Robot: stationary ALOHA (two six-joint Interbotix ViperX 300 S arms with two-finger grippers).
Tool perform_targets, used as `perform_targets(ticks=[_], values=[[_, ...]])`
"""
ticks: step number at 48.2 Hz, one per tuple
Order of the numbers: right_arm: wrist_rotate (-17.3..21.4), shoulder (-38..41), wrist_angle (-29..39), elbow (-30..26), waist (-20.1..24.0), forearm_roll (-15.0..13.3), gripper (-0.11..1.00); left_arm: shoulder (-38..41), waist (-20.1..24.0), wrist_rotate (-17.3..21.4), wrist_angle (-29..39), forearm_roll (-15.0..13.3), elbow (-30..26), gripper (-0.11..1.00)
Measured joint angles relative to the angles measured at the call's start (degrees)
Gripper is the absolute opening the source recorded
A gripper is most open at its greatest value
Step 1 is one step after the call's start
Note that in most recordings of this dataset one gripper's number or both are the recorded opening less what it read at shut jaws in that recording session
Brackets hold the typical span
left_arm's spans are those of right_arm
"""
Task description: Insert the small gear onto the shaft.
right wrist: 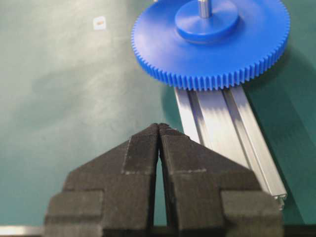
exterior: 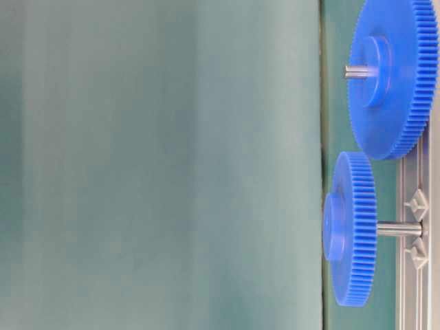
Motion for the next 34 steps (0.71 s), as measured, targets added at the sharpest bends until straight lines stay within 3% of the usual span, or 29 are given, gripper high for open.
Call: perform_targets(ticks=[4,12,34], values=[[0.0,0.0,0.0,0.0,0.0,-0.1,0.08,0.4,0.0,0.1,0.5,0.1,0.6,0.49],[0.0,0.0,0.1,0.0,0.0,-0.1,0.08,2.2,-0.1,0.7,10.3,0.1,0.0,0.49],[0.0,0.0,0.1,0.0,0.0,-0.1,0.08,1.9,-0.1,0.7,11.2,0.1,0.0,0.49]])
